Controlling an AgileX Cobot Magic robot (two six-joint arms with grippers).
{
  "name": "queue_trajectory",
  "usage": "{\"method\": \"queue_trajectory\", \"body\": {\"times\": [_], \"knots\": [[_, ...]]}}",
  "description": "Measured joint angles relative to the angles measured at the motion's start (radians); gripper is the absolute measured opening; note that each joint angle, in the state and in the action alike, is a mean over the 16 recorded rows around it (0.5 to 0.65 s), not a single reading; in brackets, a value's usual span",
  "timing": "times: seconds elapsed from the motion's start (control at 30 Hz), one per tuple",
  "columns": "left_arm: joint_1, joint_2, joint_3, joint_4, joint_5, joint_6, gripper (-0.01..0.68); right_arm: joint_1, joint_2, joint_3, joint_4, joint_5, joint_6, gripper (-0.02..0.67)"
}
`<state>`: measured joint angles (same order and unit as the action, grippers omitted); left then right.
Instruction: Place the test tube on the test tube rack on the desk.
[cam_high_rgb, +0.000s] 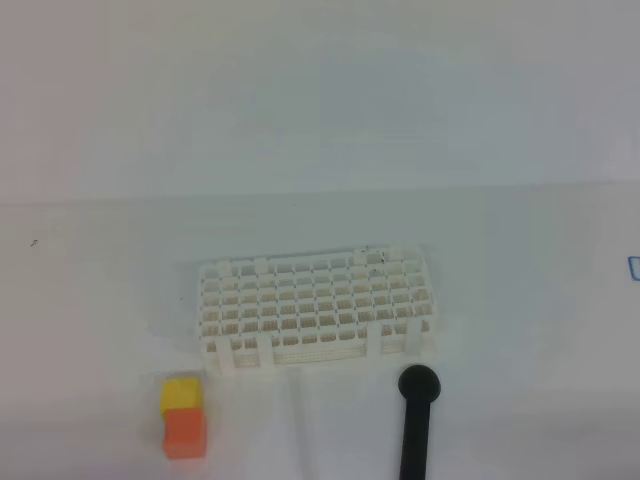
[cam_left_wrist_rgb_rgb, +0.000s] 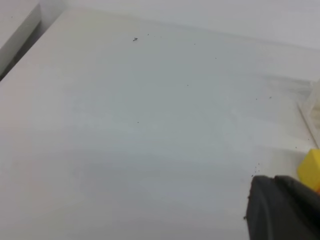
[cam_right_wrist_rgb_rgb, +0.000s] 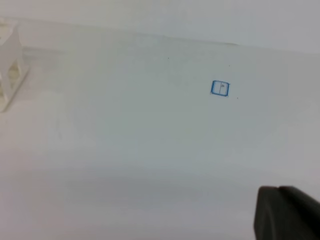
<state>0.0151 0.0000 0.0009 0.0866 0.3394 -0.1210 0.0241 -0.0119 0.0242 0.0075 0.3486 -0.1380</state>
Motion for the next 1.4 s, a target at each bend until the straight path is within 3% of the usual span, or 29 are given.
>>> {"method": "queue_trajectory", "body": {"times": [0.9,1.1,1.4], "knots": [[0.000,0.000,0.000,0.021,-0.014,0.000,-0.001,0.000,0.000,0.001,-0.021,-0.010,-0.016,-0.001],[0.000,0.000,0.000,0.043,-0.131,0.000,-0.001,0.000,0.000,0.003,-0.047,-0.104,-0.033,-0.001],[0.000,0.000,0.000,0.061,-0.381,0.000,-0.001,0.000,0.000,0.006,-0.072,-0.410,-0.047,-0.001]]}}
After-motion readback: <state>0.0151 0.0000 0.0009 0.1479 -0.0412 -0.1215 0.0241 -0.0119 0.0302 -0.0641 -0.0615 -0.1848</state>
